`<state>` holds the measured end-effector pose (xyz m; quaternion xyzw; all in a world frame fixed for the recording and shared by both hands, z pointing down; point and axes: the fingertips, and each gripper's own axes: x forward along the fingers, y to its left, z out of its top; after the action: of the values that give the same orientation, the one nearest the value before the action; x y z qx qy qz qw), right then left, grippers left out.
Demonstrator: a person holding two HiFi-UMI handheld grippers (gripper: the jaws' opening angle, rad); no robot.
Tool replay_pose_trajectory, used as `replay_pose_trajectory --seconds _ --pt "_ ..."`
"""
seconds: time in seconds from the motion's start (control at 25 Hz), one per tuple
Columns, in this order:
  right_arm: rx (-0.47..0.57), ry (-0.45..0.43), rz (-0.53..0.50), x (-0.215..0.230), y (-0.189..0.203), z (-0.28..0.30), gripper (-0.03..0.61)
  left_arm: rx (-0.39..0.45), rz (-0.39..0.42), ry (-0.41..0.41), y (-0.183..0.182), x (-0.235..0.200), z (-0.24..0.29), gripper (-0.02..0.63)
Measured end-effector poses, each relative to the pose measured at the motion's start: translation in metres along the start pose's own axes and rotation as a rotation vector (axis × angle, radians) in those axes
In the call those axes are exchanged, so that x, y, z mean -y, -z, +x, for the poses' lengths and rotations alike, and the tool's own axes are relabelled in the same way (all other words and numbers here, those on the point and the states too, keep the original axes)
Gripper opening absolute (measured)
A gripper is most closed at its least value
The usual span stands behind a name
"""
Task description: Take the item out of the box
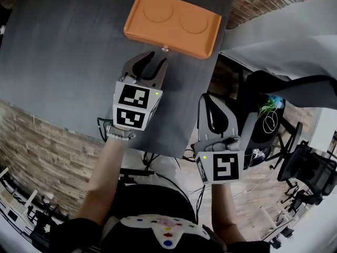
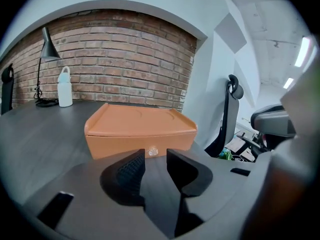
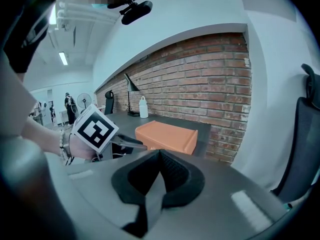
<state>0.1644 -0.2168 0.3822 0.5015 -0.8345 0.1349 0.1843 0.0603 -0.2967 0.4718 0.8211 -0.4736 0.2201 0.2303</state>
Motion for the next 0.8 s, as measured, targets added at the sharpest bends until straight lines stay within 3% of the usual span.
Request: replay_pose_trajectory --seconds 0.8 --pt "-0.032 0.006 0.024 0.015 0.021 0.006 0.009 -0.056 -0.04 -0.082 0.009 -0.002 0.048 0.121"
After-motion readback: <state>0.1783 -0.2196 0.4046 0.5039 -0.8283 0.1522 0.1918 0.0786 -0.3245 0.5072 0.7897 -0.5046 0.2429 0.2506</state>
